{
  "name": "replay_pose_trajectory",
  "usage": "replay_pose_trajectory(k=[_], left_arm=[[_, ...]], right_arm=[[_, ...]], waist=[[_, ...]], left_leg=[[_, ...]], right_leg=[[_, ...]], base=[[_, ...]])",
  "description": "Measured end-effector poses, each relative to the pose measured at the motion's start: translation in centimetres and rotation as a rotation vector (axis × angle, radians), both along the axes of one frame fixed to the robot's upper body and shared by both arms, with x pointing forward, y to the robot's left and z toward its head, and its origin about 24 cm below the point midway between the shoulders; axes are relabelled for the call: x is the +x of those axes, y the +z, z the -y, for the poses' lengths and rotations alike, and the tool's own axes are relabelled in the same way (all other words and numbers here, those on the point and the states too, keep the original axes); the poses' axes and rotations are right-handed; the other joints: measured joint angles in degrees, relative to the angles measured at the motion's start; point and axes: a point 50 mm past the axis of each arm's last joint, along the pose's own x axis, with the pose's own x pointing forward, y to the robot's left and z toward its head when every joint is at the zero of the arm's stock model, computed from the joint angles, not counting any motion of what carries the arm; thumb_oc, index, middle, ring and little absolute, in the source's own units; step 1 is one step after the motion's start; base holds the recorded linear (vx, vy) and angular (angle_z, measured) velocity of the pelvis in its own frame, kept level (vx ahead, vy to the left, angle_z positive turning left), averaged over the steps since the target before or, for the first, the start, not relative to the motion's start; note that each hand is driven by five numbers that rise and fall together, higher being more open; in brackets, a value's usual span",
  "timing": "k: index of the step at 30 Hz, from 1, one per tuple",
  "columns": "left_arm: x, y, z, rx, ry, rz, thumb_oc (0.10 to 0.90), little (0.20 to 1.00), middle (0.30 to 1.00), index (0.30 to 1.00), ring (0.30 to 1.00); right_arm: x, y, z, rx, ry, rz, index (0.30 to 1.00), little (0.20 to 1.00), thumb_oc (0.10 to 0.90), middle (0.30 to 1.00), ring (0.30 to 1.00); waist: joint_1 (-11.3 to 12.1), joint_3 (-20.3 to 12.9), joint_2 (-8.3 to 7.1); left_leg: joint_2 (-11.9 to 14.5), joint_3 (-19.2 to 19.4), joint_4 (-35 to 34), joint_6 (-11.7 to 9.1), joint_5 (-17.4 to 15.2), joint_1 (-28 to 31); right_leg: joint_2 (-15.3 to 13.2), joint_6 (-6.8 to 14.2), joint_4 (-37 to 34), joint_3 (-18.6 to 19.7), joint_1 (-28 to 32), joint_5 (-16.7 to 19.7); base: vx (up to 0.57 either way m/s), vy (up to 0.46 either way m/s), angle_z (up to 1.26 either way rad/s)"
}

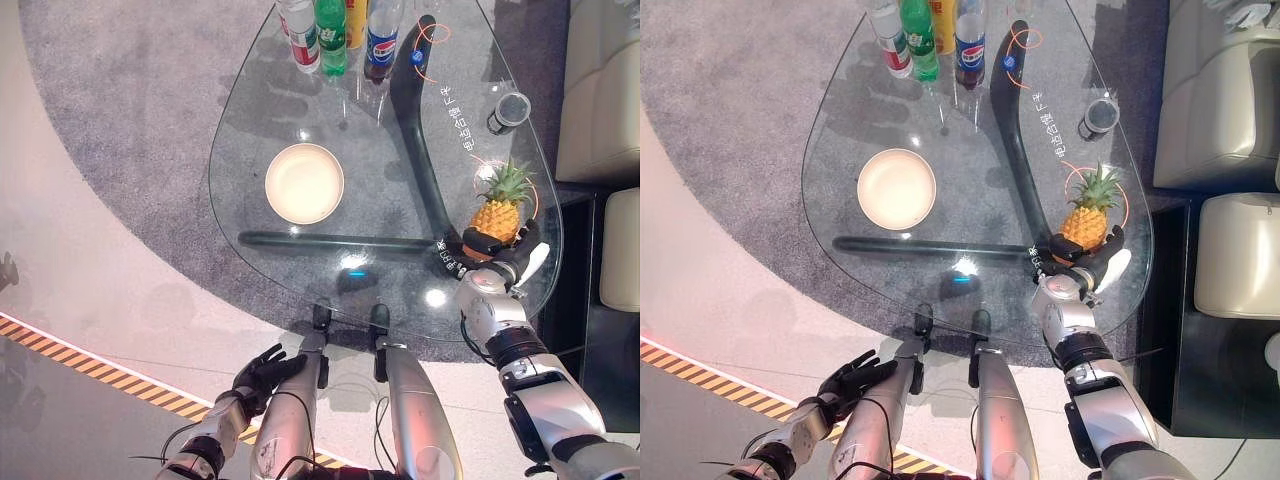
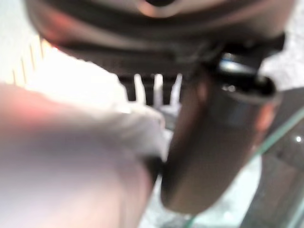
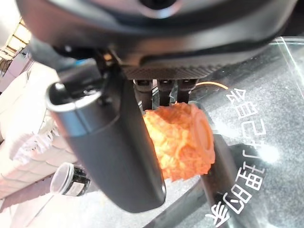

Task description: Pick up the fruit to the plate

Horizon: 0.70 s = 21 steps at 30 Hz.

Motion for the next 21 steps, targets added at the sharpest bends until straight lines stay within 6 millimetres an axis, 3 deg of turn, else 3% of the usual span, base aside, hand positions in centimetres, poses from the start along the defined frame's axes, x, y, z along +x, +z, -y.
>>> replay_pose_trajectory(k=[16,17,18,19,21], left_arm=[[1.2,0.6,0.7,-0.005,-0.027,0.022,0.800,0.900,0.900,0.900,0.900],[1.2,0.6,0.7,-0.005,-0.027,0.023,0.800,0.900,0.900,0.900,0.900],[1.2,0.6,0.7,-0.005,-0.027,0.023,0.800,0.900,0.900,0.900,0.900],[1.2,0.6,0.7,-0.005,-0.027,0.023,0.800,0.900,0.900,0.900,0.900],[1.2,0.7,0.7,-0.006,-0.026,0.024,0.800,0.900,0.900,0.900,0.900]], right_arm=[[0.6,0.3,1.6,0.004,-0.036,-0.063,0.900,0.900,0.800,0.900,0.900],[0.5,0.3,1.9,0.004,-0.030,-0.065,0.639,0.595,0.495,0.639,0.639],[0.5,0.3,2.1,0.003,-0.026,-0.067,0.549,0.491,0.391,0.549,0.549],[0.5,0.3,2.3,0.001,-0.025,-0.071,0.300,0.200,0.100,0.300,0.300],[0.4,0.3,2.9,-0.008,-0.026,-0.076,0.300,0.200,0.100,0.300,0.300]], waist=[[1.38,0.01,0.15],[1.38,0.01,0.15],[1.38,0.01,0.15],[1.38,0.00,0.14],[1.37,0.00,0.14]], left_leg=[[-0.11,-0.45,1.16,-0.25,0.18,-2.90],[-0.15,-0.47,1.15,-0.24,0.20,-2.99],[-0.16,-0.47,1.15,-0.23,0.21,-3.01],[-0.17,-0.49,1.16,-0.23,0.22,-3.04],[-0.19,-0.59,1.19,-0.23,0.24,-3.17]], right_leg=[[-0.18,-0.29,1.23,-0.52,-2.87,-0.16],[-0.24,-0.29,1.28,-0.56,-2.97,-0.16],[-0.25,-0.29,1.31,-0.58,-2.98,-0.16],[-0.27,-0.29,1.31,-0.61,-2.99,-0.16],[-0.28,-0.29,1.40,-0.74,-3.05,-0.14]], base=[[0.00,0.001,0.00],[0.01,0.007,0.03],[0.00,0.000,0.00],[0.00,0.000,0.00],[0.00,0.000,0.00]])
